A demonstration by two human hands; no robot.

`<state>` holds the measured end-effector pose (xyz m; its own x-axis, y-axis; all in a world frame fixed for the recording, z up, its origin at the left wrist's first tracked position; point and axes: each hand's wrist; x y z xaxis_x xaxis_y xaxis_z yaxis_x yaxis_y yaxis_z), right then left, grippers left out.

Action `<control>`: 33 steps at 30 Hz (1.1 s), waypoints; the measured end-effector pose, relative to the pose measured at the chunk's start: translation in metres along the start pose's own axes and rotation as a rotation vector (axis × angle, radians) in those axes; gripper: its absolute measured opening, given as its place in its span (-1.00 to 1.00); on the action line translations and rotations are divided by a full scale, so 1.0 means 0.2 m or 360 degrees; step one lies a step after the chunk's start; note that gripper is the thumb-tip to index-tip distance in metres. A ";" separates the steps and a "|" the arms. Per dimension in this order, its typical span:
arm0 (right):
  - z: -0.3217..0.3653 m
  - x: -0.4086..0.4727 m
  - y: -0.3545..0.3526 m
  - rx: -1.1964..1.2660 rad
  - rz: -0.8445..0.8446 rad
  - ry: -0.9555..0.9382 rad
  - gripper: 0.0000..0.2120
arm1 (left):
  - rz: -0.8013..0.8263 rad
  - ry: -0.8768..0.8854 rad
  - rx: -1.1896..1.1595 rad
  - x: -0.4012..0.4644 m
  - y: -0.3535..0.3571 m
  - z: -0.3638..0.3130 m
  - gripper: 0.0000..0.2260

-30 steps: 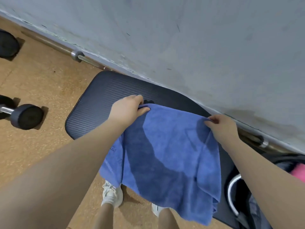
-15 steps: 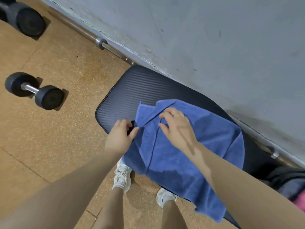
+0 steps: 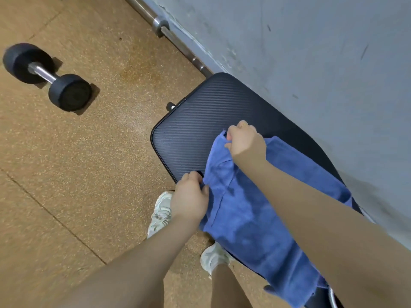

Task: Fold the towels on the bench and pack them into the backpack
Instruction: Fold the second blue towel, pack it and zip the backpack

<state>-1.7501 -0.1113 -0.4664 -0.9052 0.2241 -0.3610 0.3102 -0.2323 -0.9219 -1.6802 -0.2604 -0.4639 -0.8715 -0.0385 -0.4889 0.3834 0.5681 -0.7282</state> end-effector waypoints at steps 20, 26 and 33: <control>0.17 0.54 -0.19 0.1580 -0.0434 0.0495 -0.80 | -0.0235 0.0527 -0.0003 0.90 -0.52 0.02 -0.75; -0.08 0.23 -0.17 0.1076 -0.0368 0.0593 -0.66 | -0.0333 0.0968 0.0304 0.69 -0.30 0.08 -0.66; -0.62 -0.47 -0.19 0.0586 0.0002 0.0846 -0.83 | -0.0063 0.1401 0.0288 0.06 0.02 -0.09 -0.78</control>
<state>-1.6400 -0.0069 -0.4145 -0.6083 0.6399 -0.4696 0.1054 -0.5212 -0.8469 -1.6951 -0.2438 -0.4644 -0.7756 0.6306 0.0290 0.3255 0.4389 -0.8375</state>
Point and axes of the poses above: each hand's wrist, its own x-axis towards the middle knuckle, its own y-axis out of the palm, z = x × y, and after that the axes turned 11 degrees about -z, right-handed
